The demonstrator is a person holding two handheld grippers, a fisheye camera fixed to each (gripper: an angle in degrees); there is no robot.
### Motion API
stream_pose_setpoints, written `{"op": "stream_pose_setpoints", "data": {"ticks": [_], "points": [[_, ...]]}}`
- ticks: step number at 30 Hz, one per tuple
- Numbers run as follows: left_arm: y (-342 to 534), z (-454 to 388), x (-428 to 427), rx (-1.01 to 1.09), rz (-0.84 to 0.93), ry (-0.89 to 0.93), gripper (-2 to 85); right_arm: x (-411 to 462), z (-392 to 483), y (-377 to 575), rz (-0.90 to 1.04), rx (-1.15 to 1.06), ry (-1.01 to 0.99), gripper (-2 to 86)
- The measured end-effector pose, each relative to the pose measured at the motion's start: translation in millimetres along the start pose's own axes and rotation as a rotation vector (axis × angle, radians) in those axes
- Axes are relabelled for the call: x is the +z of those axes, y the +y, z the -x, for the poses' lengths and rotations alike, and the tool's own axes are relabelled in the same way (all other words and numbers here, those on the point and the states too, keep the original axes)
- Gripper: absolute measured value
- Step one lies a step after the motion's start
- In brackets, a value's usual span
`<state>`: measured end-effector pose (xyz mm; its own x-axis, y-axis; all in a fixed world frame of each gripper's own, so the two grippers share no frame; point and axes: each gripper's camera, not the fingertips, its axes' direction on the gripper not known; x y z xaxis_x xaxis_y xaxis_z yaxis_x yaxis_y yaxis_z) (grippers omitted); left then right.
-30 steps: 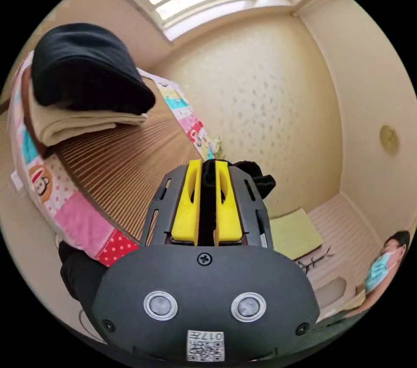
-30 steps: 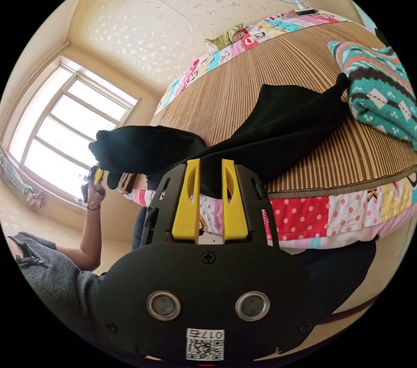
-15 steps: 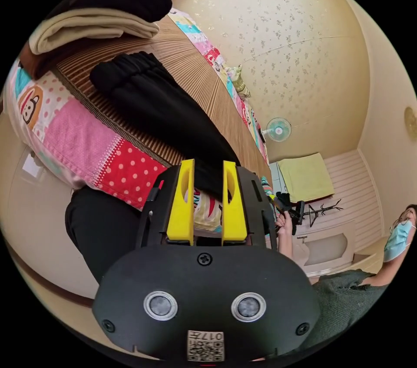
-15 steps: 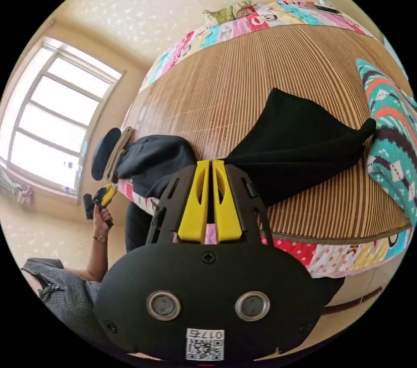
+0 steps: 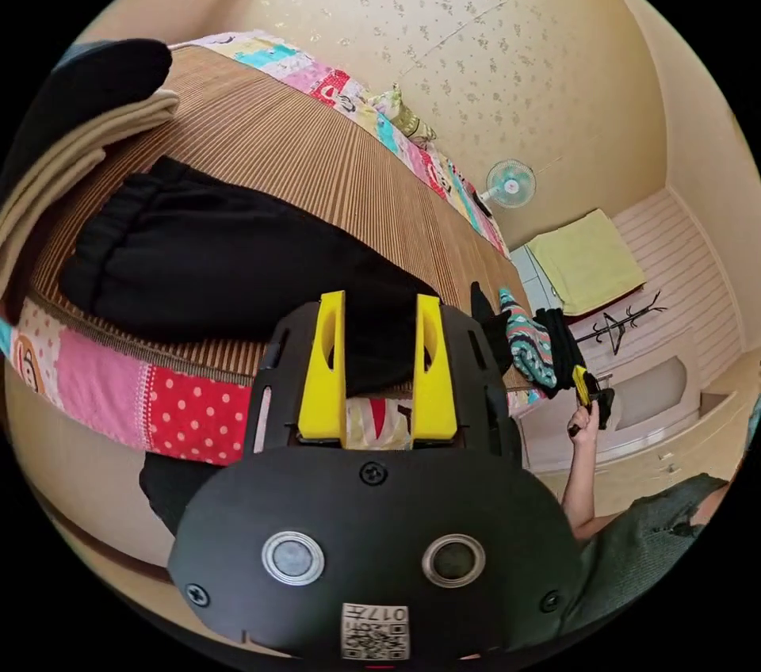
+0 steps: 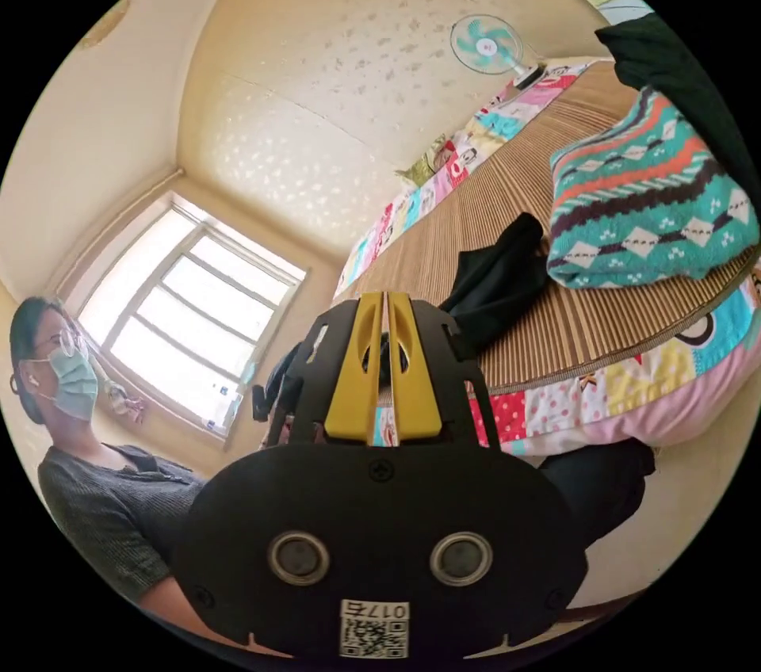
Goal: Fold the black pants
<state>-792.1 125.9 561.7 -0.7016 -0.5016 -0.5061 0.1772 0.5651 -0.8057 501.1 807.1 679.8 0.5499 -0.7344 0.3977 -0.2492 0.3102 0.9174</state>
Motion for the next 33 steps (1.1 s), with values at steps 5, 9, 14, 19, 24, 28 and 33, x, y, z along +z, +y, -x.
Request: {"op": "stream_pose_setpoints", "data": {"ticks": [5,9,14,19,24,28,33], "points": [[-96.1,-51.2,136.3,0.172,0.342,-0.208,13.8,79.9,-31.2,17.1,0.156,0.079,-0.174,1.5],[-99.2,-65.1,214.0,0.273,0.510,-0.393,9.9,152.2,-52.2,34.4,0.229,0.184,-0.511,1.0],[-77.1,-42.2,144.5,0.130,0.370,-0.088,-0.6,182.7,-56.9,49.8,0.308,0.208,-0.442,1.7],[22.7,-65.4,7.9,0.417,0.133,0.435,-0.9,198.2,-36.3,43.4,0.331,0.083,-0.054,8.7],[151.3,-52.0,-38.1,0.508,0.309,0.475,-1.0,247.9,-10.4,31.8,0.300,0.007,0.058,14.2],[211.8,-13.0,-30.1,0.294,0.366,0.387,-1.0,348.3,-7.6,23.2,0.453,-0.038,0.377,11.4],[211.8,-15.0,-21.0,0.254,0.345,0.436,-0.9,412.9,-14.1,-10.5,0.537,-0.062,0.351,1.8]]}}
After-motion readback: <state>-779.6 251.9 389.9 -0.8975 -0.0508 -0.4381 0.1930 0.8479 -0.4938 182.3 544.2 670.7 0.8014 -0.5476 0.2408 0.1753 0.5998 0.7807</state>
